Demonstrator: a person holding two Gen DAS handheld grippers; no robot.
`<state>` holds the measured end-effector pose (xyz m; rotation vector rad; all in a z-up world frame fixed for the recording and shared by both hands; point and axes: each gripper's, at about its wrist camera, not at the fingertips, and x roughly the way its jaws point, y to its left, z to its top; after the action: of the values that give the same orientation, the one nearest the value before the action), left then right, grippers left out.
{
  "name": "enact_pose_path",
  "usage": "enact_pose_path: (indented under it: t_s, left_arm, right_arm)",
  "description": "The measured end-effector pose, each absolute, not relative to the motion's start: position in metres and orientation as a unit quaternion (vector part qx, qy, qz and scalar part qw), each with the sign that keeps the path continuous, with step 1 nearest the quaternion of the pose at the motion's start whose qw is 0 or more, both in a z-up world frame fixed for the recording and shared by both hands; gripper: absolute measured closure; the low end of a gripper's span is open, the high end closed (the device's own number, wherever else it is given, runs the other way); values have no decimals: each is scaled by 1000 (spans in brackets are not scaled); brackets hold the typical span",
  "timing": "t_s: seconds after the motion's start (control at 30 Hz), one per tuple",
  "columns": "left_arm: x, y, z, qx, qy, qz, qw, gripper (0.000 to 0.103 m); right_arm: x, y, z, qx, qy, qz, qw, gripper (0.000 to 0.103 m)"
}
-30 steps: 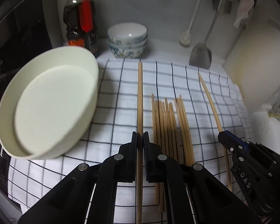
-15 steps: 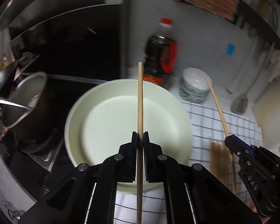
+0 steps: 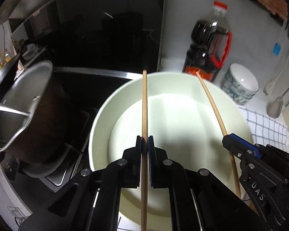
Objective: Organize utensils
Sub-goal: 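Lift the chopstick with the right gripper and lower it into the white dish, then open the right gripper to release the chopstick and withdraw from the dish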
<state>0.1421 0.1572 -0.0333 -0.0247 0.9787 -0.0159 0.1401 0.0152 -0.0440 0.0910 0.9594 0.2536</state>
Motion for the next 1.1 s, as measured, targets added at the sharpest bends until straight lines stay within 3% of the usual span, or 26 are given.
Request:
enact_pose_path:
  t_s: [0.67,0.77,0.83,0.9,1.1]
  left_arm:
    - [169,156,-86,-12,522,-23,852,95]
    - [167,157,-86,-11,523,-22,852,93]
    - [165,158,-83,-9,521,-16,853,80]
    - [161,162,-78,-11,513,-7,858,47]
    - [148,165,-61,-8,495,3,869,38]
  right_arm:
    - [158,25,-93,50,532,78,842,96]
    - [158,22,-87,46,522,72,849,82]
    - [156,19,-82,46,514,69,854,80]
    - [153,15,-79,48,511,69,856,80]
    - [139,4,-68,57,497,67,863,75]
